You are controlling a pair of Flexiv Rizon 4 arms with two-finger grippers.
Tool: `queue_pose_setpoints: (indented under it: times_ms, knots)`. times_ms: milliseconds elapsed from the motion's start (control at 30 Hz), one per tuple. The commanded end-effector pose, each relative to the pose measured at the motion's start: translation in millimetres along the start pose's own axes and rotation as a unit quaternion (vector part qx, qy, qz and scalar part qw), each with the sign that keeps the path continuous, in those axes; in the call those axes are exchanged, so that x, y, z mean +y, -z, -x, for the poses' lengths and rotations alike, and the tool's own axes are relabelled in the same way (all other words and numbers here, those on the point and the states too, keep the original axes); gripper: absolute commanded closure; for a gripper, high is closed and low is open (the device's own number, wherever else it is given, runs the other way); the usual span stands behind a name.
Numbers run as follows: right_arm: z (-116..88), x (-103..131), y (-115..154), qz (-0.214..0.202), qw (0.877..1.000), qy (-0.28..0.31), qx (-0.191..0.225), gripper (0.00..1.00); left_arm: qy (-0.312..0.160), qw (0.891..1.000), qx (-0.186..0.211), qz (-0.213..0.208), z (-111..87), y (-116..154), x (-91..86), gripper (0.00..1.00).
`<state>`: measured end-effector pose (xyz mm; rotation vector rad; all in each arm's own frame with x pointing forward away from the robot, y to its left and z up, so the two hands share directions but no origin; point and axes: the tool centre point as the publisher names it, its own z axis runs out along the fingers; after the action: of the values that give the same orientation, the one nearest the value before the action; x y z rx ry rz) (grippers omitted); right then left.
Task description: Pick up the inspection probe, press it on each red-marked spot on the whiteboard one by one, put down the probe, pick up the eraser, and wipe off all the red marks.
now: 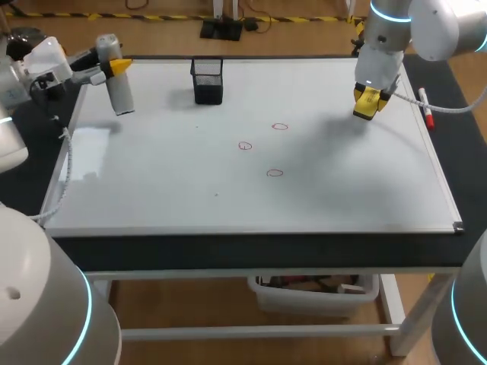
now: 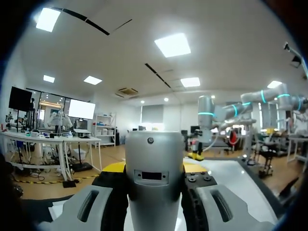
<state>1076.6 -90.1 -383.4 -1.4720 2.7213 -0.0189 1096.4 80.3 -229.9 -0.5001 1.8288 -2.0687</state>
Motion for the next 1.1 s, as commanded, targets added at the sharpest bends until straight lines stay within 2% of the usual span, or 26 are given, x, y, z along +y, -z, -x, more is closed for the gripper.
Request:
queue_pose_setpoints:
  times_ms: [33,133,367,567,900,1100]
  knots:
    - [0,-1,1,-0.001,1.0,0.001,0.002,1.0,-0.003,1.0,-0.008,-0.001,3.2,11,-3.8,1.0]
    - [0,-1,1,-0.001,1.0,0.001,0.002,1.0,-0.006,1.0,-0.021,0.004,8.9,22,-6.0,1.0]
    - [0,-1,1,-0.001,1.0,0.001,0.002,1.0,-0.006,1.0,-0.021,0.004,8.9,22,-6.0,1.0]
    - [40,37,12,-0.024,0.998,0.046,0.023,1.0,-0.006,1.0,-0.021,0.004,8.9,22,-6.0,1.0]
    - [124,112,10,0.003,0.99,0.141,0.007,1.0,-0.006,1.0,-0.021,0.004,8.9,22,-6.0,1.0]
    - [172,148,7,0.012,0.983,0.182,-0.005,1.0,-0.006,1.0,-0.021,0.004,8.9,22,-6.0,1.0]
